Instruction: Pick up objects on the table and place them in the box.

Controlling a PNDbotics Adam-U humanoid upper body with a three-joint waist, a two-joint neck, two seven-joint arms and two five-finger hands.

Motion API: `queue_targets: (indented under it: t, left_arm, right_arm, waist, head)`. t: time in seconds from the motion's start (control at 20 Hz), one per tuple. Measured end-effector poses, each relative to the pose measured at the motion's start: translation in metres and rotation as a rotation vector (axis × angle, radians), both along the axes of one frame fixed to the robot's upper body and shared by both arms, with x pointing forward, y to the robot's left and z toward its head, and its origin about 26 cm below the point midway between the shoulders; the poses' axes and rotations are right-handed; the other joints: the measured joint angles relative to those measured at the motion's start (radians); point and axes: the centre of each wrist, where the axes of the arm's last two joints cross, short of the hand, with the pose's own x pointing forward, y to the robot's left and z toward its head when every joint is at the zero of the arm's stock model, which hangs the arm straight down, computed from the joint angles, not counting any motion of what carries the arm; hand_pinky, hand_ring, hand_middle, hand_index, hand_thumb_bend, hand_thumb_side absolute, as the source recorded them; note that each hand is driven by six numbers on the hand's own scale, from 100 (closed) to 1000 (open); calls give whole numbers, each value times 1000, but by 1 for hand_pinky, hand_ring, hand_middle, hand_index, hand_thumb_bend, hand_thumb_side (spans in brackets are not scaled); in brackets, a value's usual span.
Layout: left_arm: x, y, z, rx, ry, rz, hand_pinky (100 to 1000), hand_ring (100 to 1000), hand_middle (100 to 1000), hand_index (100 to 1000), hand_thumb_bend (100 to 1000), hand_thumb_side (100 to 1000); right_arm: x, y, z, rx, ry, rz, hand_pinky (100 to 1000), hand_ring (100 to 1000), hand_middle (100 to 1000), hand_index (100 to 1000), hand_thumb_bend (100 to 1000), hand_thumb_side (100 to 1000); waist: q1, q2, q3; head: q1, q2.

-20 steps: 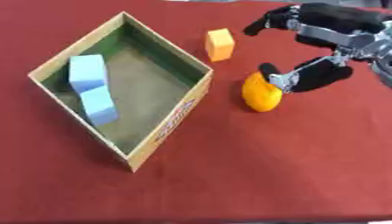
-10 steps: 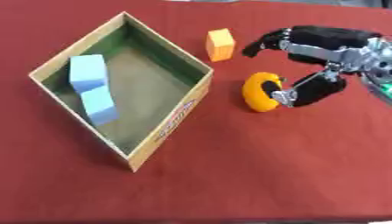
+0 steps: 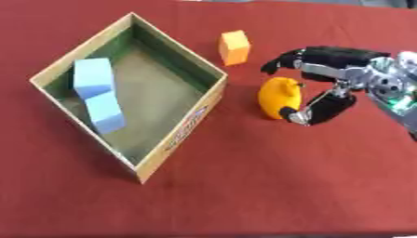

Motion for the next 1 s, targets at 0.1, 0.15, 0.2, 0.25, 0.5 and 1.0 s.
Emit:
queue_targets:
  t: [0.1, 0.15, 0.2, 0.25, 0.5, 1.0]
  left_arm:
    - [0, -1, -1, -3, 3, -3, 913, 780, 707, 852, 164, 787]
    - [0, -2, -1, -5, 5, -5, 914, 780, 706, 851, 164, 787]
    - [0, -2, -2, -4, 7, -7, 914, 780, 706, 850, 164, 787]
    - [0, -2, -2, -4, 7, -7, 914, 780, 706, 850, 164, 787]
    - [0, -2, -2, -5, 10, -9, 915, 781, 706, 849, 164, 788]
    - [1, -4, -3, -14, 16, -13, 916, 783, 706, 848, 165, 789]
  right_arm:
    - [4, -3, -3, -10, -7, -16, 934, 963, 871, 967, 274, 178]
    - [6, -4, -5, -15, -7, -23, 934, 963, 872, 967, 269, 179]
    - [8, -5, -7, -17, -6, -29, 934, 964, 872, 967, 270, 181]
    - [10, -6, -8, -20, -8, -34, 935, 965, 875, 967, 270, 196]
    - [18, -11, -16, -42, 0, -56, 937, 967, 884, 970, 292, 234]
    - [32, -18, -28, -101, 47, -80, 930, 964, 878, 967, 400, 235]
  waist:
    - [0, 2, 0]
    - [0, 3, 1]
    - [0, 4, 1]
    - [0, 4, 1]
    - [0, 9, 3]
    - [2, 16, 8]
  head:
    - [0, 0]
    - [0, 0]
    - [0, 0]
    - [0, -1]
    - [-2, -5]
    - [-6, -9]
